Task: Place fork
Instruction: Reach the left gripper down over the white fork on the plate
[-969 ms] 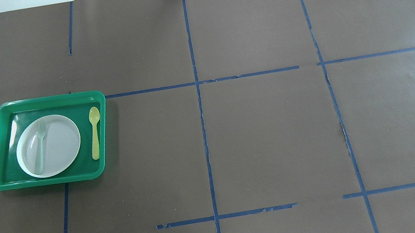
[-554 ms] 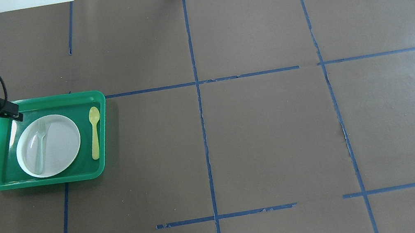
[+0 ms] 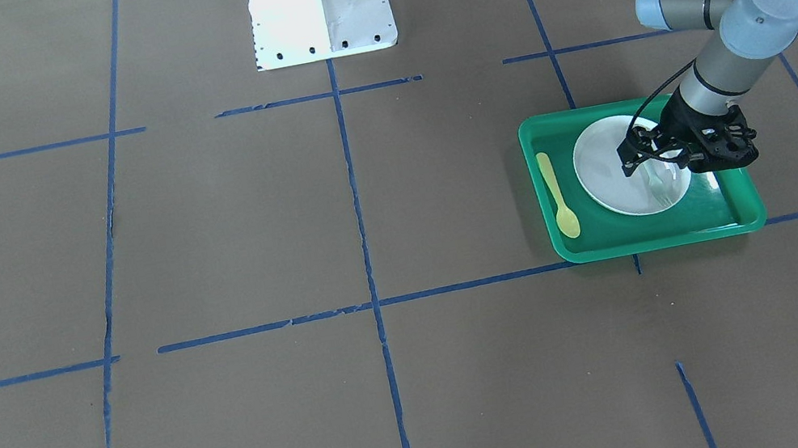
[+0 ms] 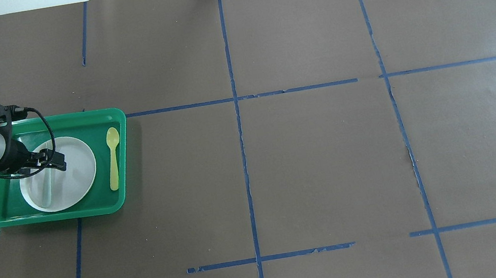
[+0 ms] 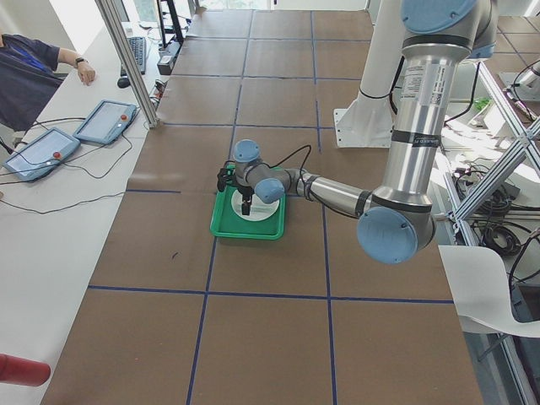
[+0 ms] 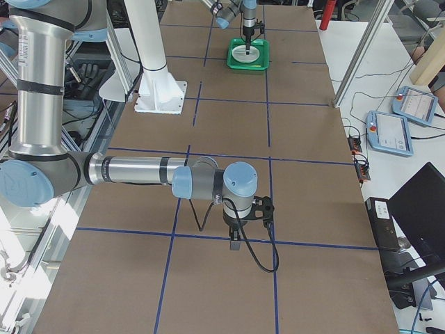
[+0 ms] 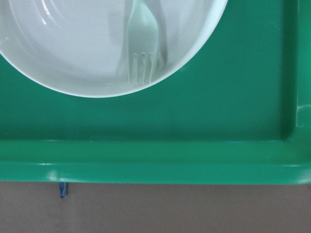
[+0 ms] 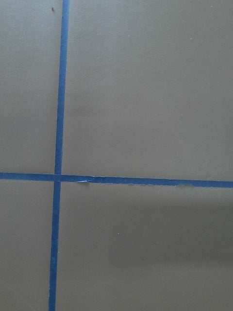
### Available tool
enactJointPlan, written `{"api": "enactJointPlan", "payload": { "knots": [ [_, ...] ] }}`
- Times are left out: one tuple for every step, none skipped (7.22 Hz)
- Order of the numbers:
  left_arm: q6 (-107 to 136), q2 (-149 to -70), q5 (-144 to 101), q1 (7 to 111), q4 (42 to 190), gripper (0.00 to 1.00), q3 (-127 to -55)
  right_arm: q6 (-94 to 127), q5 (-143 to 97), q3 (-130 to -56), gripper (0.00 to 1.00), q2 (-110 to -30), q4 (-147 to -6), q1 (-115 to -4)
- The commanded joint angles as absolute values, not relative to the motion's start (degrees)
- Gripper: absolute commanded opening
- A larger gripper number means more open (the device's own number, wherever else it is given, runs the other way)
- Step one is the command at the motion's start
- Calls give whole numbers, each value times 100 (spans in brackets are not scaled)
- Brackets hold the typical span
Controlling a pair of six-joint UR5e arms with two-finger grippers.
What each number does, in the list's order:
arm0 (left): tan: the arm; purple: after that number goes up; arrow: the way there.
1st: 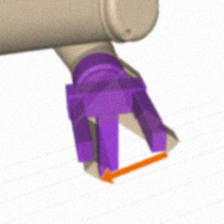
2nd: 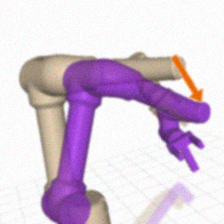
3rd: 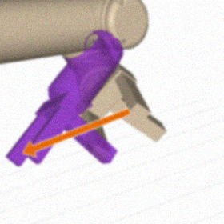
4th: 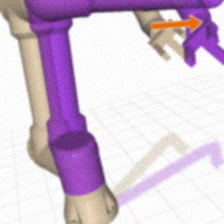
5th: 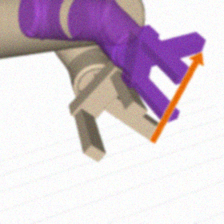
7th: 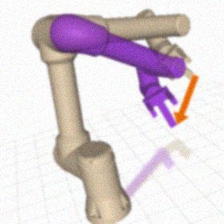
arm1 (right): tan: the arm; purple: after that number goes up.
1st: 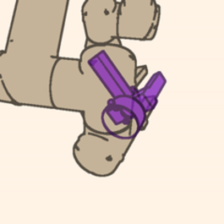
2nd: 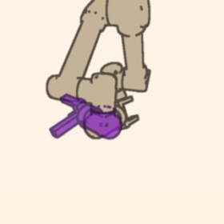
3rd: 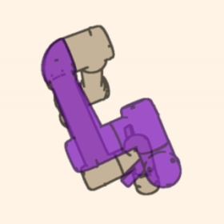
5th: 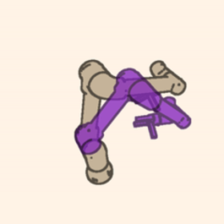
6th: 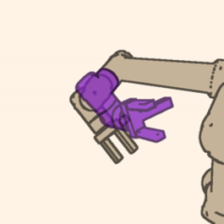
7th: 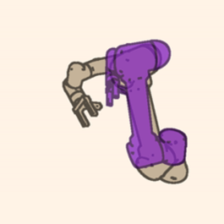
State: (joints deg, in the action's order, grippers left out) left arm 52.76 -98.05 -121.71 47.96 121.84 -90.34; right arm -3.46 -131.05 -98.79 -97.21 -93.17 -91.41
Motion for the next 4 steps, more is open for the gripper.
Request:
{"api": "enactJointPlan", "payload": {
  "knots": [
    [5300,-9809,-12164,4746,12217,80,-9009,-352,-13104,-9879,100,-9721,-9316,-9141],
    [5309,-9809,-12173,4746,12217,68,-9052,-352,-13104,-9879,100,-9721,-9316,-9141],
    [5309,-9800,-12182,4755,12208,63,-9096,-343,-13104,-9879,100,-9721,-9316,-9141],
    [5309,-9800,-12182,4755,12199,55,-9088,-343,-13104,-9879,100,-9721,-9316,-9141]
  ]
}}
